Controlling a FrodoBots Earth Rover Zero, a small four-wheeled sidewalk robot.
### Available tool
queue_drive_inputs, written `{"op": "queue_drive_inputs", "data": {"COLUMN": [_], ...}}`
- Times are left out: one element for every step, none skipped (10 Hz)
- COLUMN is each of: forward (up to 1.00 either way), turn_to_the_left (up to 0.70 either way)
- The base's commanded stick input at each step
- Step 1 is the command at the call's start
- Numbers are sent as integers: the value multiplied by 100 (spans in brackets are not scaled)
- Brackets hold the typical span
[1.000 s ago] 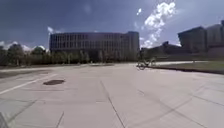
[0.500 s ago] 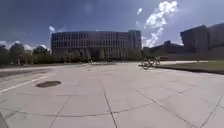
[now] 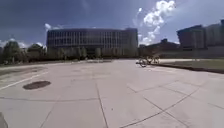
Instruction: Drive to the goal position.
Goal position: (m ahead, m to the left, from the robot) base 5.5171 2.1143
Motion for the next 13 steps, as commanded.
{"op": "queue_drive_inputs", "data": {"forward": [85, 85, 85, 85, 85, 85, 85, 85, 85, 85, 85, 85, 85], "turn_to_the_left": [1, 1, 1, 1, 1, 1, 1, 1, 1, 1, 1, 1, 1]}}
